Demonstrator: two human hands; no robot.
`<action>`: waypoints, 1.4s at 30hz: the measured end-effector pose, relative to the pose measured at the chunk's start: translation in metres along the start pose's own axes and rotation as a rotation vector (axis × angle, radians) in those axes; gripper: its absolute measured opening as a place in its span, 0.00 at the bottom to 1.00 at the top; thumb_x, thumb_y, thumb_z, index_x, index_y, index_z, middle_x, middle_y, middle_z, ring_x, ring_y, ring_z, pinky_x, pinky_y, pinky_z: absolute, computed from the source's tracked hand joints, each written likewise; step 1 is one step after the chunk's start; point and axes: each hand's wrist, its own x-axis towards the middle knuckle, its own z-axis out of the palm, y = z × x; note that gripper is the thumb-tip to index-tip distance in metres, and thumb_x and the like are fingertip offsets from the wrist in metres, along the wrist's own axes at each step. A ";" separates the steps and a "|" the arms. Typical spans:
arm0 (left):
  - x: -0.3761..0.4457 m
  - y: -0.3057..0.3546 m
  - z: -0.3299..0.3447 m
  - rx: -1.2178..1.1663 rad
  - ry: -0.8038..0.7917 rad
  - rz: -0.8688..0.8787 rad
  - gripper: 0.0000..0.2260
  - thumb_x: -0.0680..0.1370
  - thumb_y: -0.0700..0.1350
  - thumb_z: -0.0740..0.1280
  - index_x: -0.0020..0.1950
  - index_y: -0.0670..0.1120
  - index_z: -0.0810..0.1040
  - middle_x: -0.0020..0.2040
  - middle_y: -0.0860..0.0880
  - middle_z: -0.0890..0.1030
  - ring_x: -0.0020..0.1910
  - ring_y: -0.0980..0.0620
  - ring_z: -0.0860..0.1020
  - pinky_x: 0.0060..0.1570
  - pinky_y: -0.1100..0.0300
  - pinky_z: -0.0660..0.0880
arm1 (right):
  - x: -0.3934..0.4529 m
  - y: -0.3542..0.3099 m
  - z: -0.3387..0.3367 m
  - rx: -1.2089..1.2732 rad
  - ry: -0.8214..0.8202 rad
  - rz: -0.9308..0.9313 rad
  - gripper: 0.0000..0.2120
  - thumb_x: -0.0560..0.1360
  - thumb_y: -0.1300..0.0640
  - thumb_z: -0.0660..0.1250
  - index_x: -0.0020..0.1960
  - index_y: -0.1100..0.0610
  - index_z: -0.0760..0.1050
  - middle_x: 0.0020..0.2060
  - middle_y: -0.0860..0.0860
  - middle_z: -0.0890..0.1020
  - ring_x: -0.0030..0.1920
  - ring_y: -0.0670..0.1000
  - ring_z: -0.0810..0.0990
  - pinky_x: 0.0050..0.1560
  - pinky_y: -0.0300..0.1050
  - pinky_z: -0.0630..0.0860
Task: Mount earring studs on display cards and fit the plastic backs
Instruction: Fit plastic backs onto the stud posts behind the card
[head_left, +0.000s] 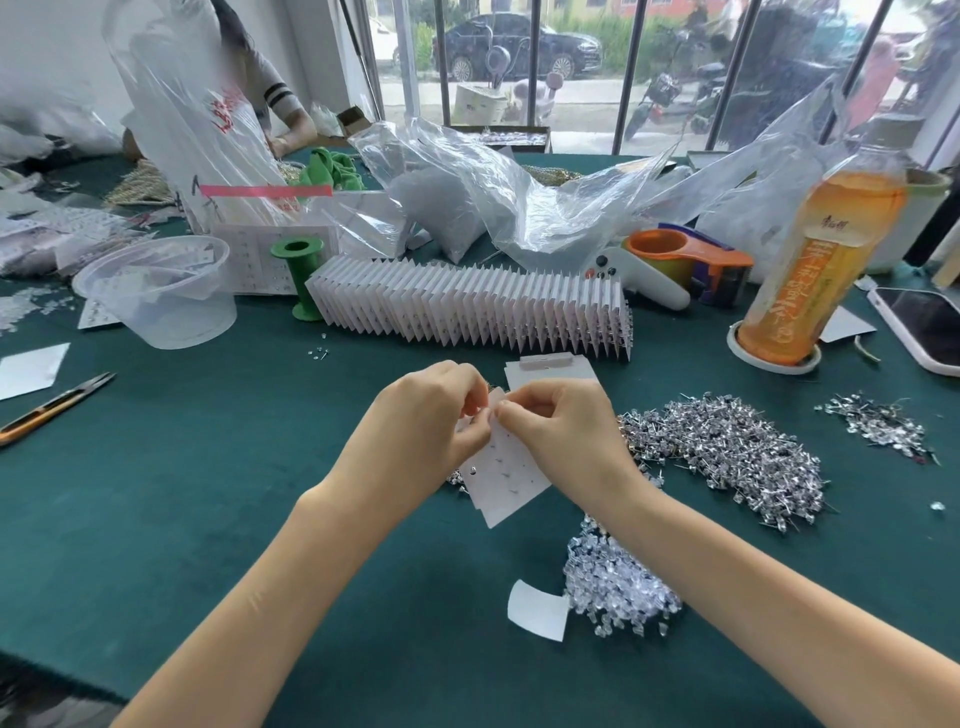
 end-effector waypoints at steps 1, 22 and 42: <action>0.000 0.000 0.000 0.003 -0.009 0.001 0.04 0.75 0.43 0.68 0.45 0.43 0.78 0.41 0.50 0.79 0.40 0.50 0.77 0.44 0.54 0.73 | 0.000 0.000 0.000 0.002 -0.001 0.004 0.08 0.73 0.59 0.70 0.36 0.53 0.83 0.29 0.43 0.82 0.30 0.35 0.76 0.32 0.26 0.68; 0.000 0.009 -0.001 0.012 -0.001 -0.028 0.04 0.75 0.42 0.67 0.44 0.42 0.75 0.40 0.47 0.77 0.40 0.47 0.75 0.43 0.53 0.71 | -0.002 -0.004 -0.001 0.007 0.025 0.042 0.10 0.71 0.60 0.69 0.32 0.53 0.81 0.26 0.43 0.80 0.28 0.36 0.73 0.31 0.28 0.68; 0.001 -0.008 -0.009 -0.032 0.169 -0.023 0.01 0.75 0.39 0.69 0.46 0.42 0.80 0.41 0.48 0.81 0.40 0.49 0.78 0.45 0.51 0.75 | 0.004 0.006 -0.022 0.052 -0.169 0.240 0.06 0.75 0.54 0.70 0.46 0.55 0.84 0.32 0.43 0.82 0.28 0.35 0.75 0.29 0.26 0.70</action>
